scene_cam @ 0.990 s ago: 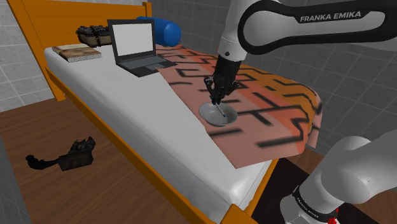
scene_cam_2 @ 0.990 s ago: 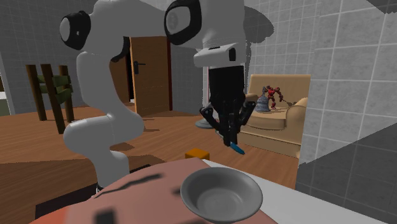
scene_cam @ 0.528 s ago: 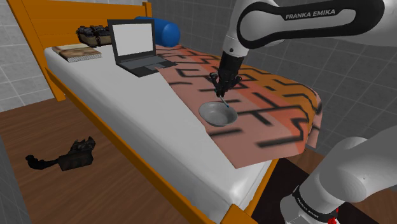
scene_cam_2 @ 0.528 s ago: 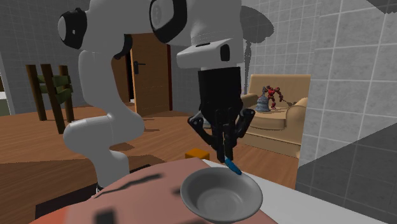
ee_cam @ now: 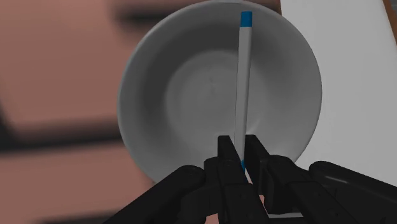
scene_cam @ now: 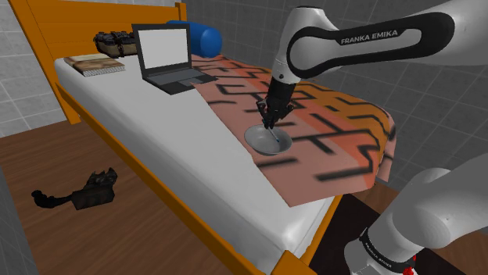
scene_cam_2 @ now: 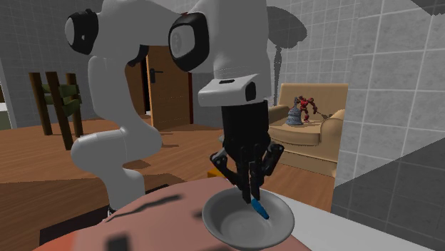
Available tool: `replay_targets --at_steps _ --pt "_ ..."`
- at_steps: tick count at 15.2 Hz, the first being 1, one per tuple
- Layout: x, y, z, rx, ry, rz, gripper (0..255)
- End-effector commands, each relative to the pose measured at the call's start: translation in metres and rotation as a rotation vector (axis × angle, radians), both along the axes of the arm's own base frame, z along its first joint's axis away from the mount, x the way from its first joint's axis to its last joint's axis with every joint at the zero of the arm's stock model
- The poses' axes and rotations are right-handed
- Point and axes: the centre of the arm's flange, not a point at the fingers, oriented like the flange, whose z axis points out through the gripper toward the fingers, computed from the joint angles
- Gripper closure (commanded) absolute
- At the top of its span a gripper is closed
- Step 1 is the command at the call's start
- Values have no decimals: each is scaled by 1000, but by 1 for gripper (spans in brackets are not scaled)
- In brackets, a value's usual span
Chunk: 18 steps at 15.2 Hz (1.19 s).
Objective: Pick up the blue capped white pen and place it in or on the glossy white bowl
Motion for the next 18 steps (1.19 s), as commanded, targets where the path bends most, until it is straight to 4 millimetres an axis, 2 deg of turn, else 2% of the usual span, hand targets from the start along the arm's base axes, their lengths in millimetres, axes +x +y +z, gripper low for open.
replay_targets --at_steps 1,5,13,14,18 --pt "0 -1 -11 0 -1 0 255" --pt "0 -1 -34 0 -1 0 255" --pt "1 -1 -34 0 0 0 255" --pt "1 -1 -34 0 0 0 0" --pt "1 -1 -34 0 0 0 0"
